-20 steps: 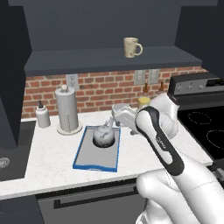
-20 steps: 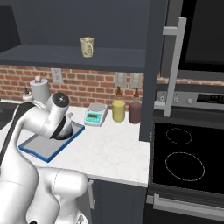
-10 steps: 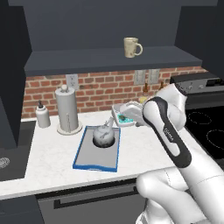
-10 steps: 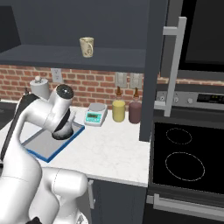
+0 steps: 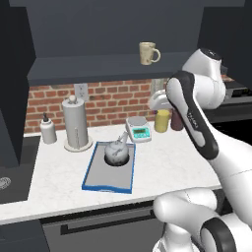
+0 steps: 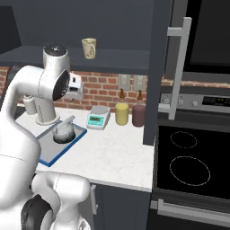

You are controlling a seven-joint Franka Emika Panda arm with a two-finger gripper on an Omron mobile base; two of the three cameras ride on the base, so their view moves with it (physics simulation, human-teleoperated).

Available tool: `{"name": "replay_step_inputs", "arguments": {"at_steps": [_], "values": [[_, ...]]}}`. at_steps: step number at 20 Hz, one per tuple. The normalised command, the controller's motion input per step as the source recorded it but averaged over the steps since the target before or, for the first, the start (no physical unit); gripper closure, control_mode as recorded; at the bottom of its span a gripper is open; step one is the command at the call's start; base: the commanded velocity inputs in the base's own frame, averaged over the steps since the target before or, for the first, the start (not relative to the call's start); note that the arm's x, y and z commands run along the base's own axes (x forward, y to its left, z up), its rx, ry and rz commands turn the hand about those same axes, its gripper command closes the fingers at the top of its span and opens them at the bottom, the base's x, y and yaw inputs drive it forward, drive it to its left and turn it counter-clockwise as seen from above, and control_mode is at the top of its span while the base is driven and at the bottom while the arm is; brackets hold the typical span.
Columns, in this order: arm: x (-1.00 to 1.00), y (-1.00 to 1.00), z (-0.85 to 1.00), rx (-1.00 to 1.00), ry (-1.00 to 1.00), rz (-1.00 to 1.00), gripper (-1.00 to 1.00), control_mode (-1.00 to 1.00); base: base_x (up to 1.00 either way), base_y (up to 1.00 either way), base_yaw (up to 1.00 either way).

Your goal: Pick the kettle from the counter and place it on the tray. Then pick the mug from the cabinet and place it on the tray. Then close the cabinet doors.

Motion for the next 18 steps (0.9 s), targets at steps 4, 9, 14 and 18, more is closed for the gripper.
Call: {"name": "replay_step_inputs", "arguments": {"at_steps": [4,9,14,18], "values": [[0.07,-0.49,0.74,-0.24,-0.29,0.28,-1.00,-1.00,0.00,0.00,0.00],[0.01,-0.60,0.39,-0.03,-0.42,0.27,-1.00,-1.00,0.00,0.00,0.00],[0.01,-0.63,0.14,0.11,-0.16,0.25,-1.00,-1.00,0.00,0.00,0.00],[0.14,-0.19,0.04,0.14,0.02,0.05,-1.00,-1.00,0.00,0.00,0.00]]}}
